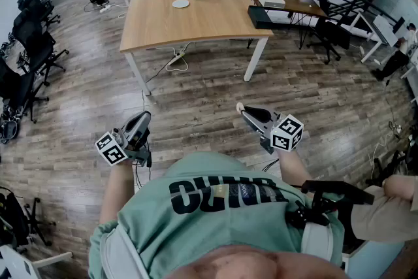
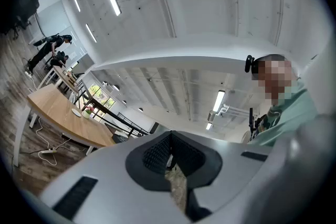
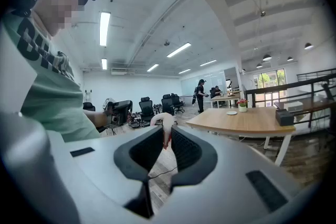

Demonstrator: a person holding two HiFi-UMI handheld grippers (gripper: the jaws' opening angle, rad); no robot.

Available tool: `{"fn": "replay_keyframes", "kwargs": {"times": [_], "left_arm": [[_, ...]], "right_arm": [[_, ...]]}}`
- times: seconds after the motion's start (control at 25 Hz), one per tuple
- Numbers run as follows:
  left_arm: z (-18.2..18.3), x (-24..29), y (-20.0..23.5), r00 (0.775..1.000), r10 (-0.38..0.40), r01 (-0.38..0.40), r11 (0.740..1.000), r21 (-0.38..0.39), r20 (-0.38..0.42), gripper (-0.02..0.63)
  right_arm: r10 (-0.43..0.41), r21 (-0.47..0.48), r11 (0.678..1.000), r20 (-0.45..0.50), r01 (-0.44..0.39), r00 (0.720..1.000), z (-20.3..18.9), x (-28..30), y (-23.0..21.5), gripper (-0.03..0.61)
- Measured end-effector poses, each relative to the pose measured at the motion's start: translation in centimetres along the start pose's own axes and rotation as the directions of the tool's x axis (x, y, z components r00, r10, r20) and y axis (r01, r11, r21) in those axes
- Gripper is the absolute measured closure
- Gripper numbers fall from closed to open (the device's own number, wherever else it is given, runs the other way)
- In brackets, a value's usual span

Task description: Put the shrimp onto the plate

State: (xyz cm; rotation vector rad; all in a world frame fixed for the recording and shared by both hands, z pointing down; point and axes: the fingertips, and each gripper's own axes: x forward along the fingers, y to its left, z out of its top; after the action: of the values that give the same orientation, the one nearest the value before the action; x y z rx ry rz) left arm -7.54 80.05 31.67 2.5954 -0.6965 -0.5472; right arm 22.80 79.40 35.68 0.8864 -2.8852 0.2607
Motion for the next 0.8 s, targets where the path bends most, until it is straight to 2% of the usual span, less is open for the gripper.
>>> {"fn": "replay_keyframes", "kwargs": {"times": [0.16, 0.48, 0.8], "left_arm": [[-0.09, 0.28, -0.42, 1.0, 0.008, -0.008, 1.0, 0.013, 0.002, 0.618], [0.27, 0.19, 0.2, 0.994, 0.105, -0.104, 0.988, 0.11, 0.001, 0.618], [0.31, 0.83, 0.12, 0.993, 0.122, -0.119, 0.983, 0.137, -0.01, 0.618]], "right_arm": [[0.0, 0.001, 1.0, 0.004, 0.0, 1.0, -0.02, -0.54, -0.13, 0.523], [0.001, -0.007, 1.0, 0.004, -0.001, 1.0, 0.09, -0.61, -0.31, 0.523], [-0.005, -0.022, 1.0, -0.001, 0.005, 1.0, 0.47, -0.95, -0.9, 0.523]]}}
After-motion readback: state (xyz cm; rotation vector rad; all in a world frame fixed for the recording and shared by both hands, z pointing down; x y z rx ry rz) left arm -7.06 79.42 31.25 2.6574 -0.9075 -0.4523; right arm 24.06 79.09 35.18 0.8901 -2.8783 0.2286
